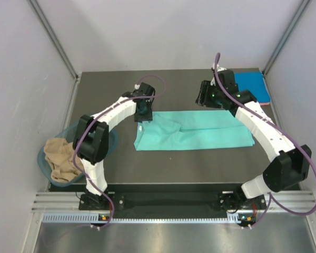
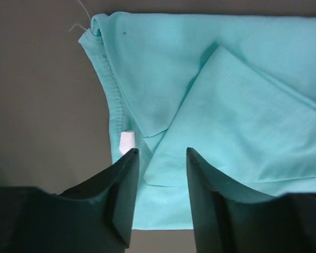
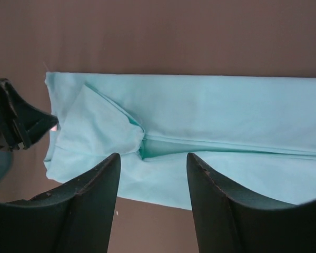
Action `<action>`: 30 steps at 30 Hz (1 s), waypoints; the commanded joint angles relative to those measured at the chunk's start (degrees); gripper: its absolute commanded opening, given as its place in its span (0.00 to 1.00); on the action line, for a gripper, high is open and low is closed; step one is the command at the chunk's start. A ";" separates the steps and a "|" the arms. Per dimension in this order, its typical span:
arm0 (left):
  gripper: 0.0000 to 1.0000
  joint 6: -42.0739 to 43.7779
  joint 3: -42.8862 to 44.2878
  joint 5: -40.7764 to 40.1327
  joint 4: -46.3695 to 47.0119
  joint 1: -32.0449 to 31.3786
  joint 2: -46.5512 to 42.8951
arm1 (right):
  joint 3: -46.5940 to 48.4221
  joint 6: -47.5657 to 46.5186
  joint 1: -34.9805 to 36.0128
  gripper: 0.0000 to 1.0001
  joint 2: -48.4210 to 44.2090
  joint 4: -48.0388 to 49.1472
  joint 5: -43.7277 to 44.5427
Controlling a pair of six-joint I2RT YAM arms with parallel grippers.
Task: Fold and stack the t-shirts
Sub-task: Fold the tshirt
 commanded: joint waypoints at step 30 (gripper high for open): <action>0.35 14.34 13.05 6.03 3.18 11.36 16.06 | 0.15 -1.64 -1.01 0.55 -3.85 -2.68 -0.34</action>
